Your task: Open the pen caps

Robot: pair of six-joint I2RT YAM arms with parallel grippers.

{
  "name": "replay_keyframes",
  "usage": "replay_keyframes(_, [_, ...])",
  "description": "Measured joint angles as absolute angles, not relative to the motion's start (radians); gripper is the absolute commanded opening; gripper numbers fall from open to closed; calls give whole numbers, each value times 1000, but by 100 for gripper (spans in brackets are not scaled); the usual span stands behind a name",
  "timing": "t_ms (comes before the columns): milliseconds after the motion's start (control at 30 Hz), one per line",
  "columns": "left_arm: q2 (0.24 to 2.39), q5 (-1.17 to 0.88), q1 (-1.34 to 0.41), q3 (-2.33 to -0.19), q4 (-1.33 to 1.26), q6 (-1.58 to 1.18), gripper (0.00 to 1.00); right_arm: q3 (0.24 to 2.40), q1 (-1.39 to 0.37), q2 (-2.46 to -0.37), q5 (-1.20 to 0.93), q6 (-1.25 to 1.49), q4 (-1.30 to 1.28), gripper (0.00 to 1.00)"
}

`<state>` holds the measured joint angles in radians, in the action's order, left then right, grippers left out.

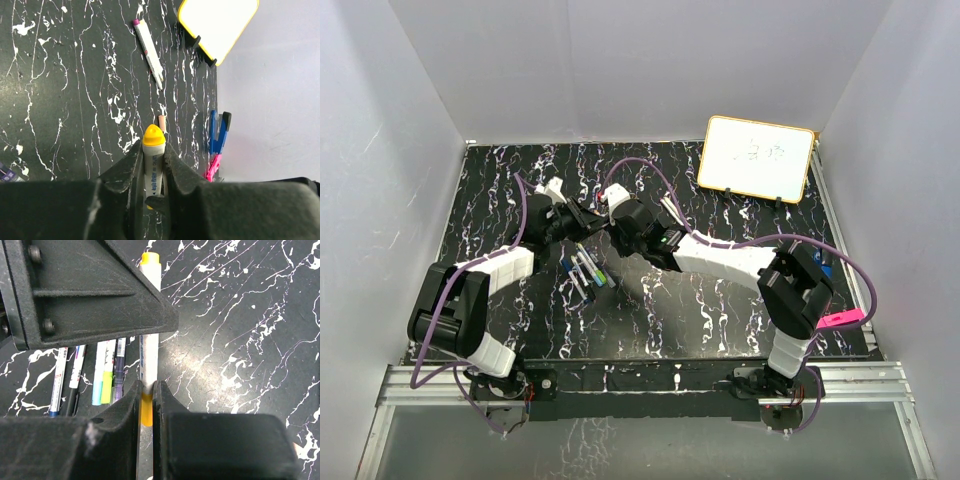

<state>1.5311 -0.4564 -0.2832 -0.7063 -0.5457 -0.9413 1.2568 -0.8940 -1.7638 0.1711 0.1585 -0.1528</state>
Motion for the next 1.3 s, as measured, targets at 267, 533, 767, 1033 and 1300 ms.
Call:
replay_keyframes(267, [1531,-461,-284,-705,-551,-941,0,1257,-883,-1758,158,175,-158,43])
replay_keyframes(533, [1534,-467,-284,-705,-553,-950,0,1257,-876,-1728,149,167,-161,51])
replay_keyframes(767, [1560,-485,-284,-707,-577,-981,0,1256,-875,-1726,139,167,-164,47])
replay_keyframes(1033, [1559,-492,-284,-707,-583,-997,0,1256,-872,-1730,127,167,-165,45])
replay_keyframes(1300, [1546,-495,-284,-710,-582,-1003,0,1256,-863,-1757,120,168,-166,40])
